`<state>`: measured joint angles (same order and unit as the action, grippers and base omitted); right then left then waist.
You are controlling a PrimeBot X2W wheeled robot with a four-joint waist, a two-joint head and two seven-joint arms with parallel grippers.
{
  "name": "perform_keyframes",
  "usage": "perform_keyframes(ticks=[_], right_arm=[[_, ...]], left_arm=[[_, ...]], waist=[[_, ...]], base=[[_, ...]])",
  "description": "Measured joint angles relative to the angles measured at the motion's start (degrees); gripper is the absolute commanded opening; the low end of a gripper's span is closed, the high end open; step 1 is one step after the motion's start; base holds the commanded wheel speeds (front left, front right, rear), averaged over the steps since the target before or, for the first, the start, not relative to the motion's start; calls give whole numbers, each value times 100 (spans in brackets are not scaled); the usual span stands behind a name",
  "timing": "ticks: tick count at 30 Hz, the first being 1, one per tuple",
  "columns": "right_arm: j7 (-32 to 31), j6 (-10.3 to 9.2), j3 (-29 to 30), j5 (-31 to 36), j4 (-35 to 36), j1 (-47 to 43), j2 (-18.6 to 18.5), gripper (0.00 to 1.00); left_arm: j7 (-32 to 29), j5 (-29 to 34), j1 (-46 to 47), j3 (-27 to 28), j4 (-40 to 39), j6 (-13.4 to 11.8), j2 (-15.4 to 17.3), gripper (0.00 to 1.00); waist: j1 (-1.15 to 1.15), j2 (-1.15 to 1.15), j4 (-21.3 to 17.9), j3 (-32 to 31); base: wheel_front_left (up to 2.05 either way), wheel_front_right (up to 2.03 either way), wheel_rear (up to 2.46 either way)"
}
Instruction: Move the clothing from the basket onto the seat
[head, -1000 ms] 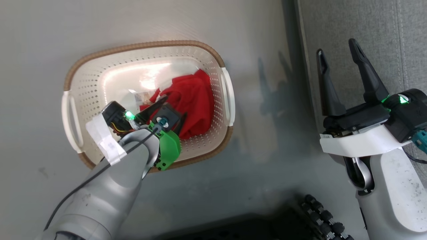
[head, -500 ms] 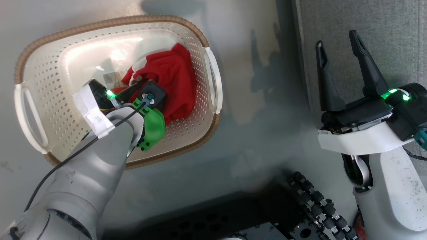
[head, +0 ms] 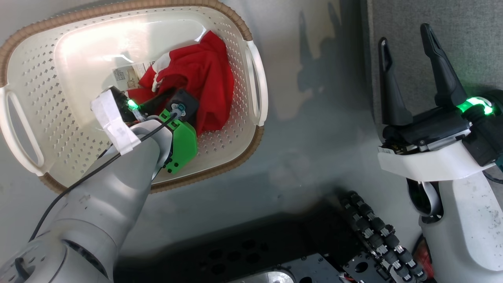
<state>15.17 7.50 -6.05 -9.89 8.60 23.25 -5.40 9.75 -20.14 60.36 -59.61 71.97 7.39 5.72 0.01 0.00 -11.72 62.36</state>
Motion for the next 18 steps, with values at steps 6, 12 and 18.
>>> perform_keyframes(ticks=[6, 12, 18], right_arm=[[0, 0, -12, 7, -21, 55, 1, 100], [0, 0, -34, 3, -63, 85, 2, 100], [-1, 1, -40, -14, -67, 89, 1, 100]], left_arm=[[105, -152, 78, -240, -10, 0, 42, 100], [9, -624, 60, -203, 8, 0, 25, 100], [-58, -870, 63, -379, -99, 0, 32, 100]], waist=[[0, 0, 41, 24], [0, 0, 51, -44], [0, 0, 59, -71]], base=[[0, 0, 0], [0, 0, 0], [0, 0, 0]])
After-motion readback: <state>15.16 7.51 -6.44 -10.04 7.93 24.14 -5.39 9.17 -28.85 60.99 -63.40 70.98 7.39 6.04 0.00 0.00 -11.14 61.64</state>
